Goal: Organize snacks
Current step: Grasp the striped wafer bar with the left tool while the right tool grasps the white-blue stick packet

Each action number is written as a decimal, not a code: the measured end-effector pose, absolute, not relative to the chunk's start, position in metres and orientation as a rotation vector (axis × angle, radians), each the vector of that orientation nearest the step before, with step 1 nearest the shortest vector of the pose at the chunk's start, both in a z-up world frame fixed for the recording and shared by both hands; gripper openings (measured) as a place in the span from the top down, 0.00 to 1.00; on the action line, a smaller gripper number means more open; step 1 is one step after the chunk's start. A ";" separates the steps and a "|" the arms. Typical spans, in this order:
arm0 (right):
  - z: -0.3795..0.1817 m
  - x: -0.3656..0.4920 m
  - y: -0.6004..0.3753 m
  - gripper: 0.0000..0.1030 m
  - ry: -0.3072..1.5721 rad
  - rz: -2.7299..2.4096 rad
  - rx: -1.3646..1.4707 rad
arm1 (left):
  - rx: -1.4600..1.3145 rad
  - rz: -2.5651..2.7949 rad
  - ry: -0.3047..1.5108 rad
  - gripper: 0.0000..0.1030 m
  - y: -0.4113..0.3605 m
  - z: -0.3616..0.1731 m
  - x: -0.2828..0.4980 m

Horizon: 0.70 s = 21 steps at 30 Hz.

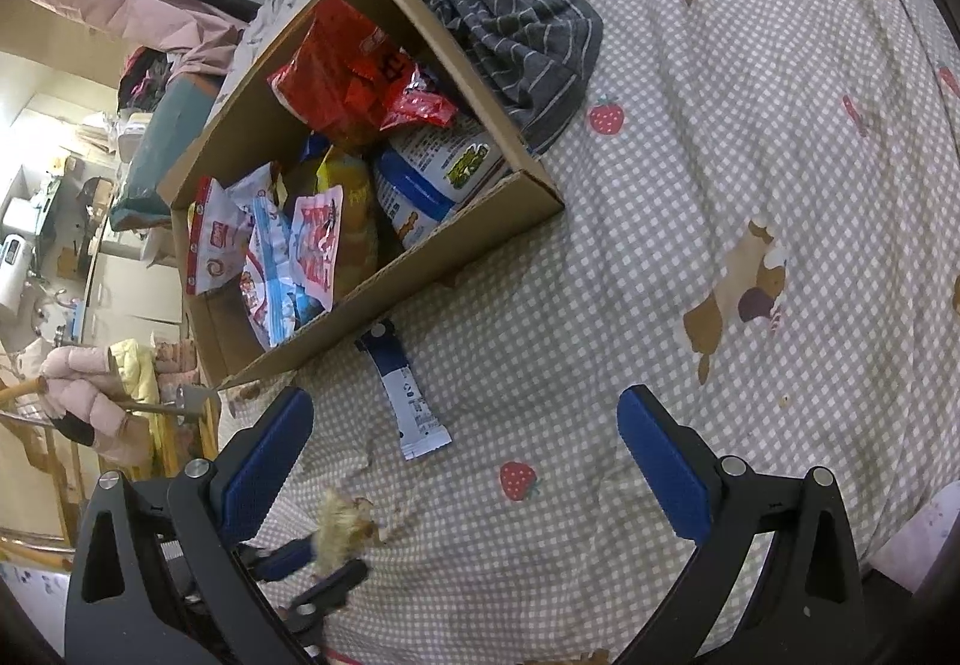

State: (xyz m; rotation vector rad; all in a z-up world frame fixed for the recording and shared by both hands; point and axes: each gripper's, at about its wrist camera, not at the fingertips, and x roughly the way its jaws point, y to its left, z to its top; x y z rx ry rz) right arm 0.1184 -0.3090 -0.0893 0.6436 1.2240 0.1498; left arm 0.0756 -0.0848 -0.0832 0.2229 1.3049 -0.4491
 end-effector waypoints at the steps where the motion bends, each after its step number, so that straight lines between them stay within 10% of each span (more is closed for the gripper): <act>1: -0.090 0.119 -0.307 0.00 1.227 0.152 0.635 | 0.197 -0.413 1.294 0.77 -0.076 -0.080 0.077; 11: -0.111 0.145 -0.260 0.01 1.338 0.258 0.537 | -0.001 -0.091 1.273 0.77 -0.012 -0.085 0.110; 21: -0.139 0.163 -0.193 0.42 1.423 0.317 0.226 | -0.060 -0.041 1.290 0.77 -0.011 -0.094 0.125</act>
